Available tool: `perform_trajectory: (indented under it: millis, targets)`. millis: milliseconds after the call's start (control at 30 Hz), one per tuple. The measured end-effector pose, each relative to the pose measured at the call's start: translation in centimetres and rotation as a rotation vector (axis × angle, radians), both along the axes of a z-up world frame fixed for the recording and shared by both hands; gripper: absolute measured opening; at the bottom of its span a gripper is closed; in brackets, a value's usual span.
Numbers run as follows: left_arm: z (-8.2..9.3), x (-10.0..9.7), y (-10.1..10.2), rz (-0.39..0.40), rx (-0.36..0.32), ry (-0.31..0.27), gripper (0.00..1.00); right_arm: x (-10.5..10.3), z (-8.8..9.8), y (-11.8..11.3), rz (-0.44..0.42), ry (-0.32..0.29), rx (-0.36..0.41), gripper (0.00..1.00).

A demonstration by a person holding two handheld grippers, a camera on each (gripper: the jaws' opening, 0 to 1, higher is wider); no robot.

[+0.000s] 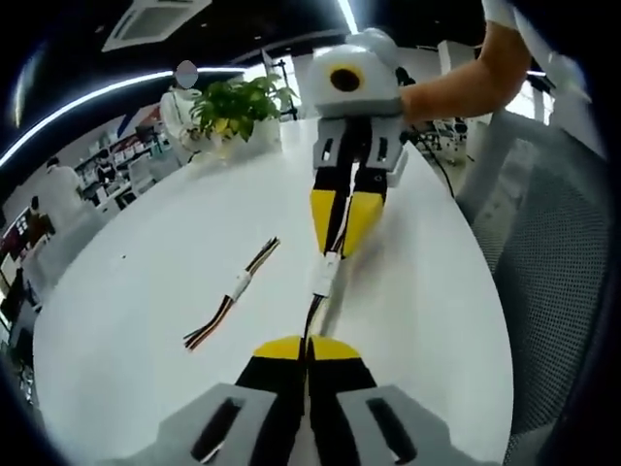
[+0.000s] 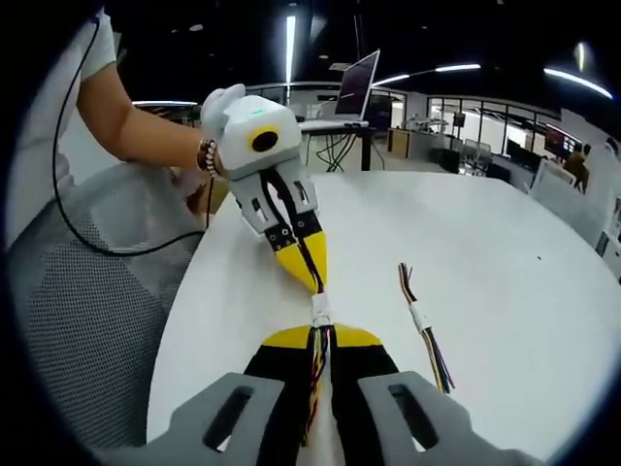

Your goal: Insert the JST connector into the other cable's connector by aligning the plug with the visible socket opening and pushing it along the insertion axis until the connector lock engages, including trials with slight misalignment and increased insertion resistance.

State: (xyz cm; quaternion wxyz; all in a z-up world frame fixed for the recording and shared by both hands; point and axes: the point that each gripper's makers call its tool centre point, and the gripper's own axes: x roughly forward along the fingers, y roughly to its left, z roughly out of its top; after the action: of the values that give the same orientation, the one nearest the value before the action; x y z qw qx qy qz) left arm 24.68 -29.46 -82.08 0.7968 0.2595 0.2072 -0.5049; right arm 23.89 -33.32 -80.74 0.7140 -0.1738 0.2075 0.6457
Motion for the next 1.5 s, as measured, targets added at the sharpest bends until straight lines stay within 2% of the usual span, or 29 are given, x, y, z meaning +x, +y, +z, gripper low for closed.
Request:
perform_trajectory:
  millis: [133, 467, 833, 967, 1167, 1400, 1500]
  targets:
    - [0.1, 0.4, 0.0, -0.007, 0.017, -0.039, 0.0, 0.2, 0.0, -0.1, 0.0, -0.023, -0.001, 0.04]
    - [-0.2, 1.4, 0.1, -0.013, 0.054, -0.077, 0.0, 1.0, -0.2, -0.1, 0.004, -0.045, -0.003, 0.04]
    - [-0.5, 3.9, 0.0, -0.02, 0.144, -0.147, 0.0, 3.8, -0.5, 0.2, 0.001, -0.081, -0.015, 0.04]
    - [-0.8, 4.8, 0.1, -0.008, 0.154, -0.148, 0.0, 4.9, -1.1, 0.2, 0.001, -0.091, -0.028, 0.04]
    - [-1.6, 5.8, 0.3, -0.018, 0.21, -0.153, 0.0, 6.3, -2.0, 0.4, 0.011, -0.102, -0.051, 0.04]
    - [-2.2, 7.7, 0.5, 0.015, 0.198, -0.13, 0.0, 7.3, -3.7, 0.6, -0.006, -0.101, -0.084, 0.04]
    - [-2.3, 8.2, 0.8, 0.022, 0.19, -0.117, 0.0, 7.6, -3.7, 0.6, -0.016, -0.094, -0.075, 0.04]
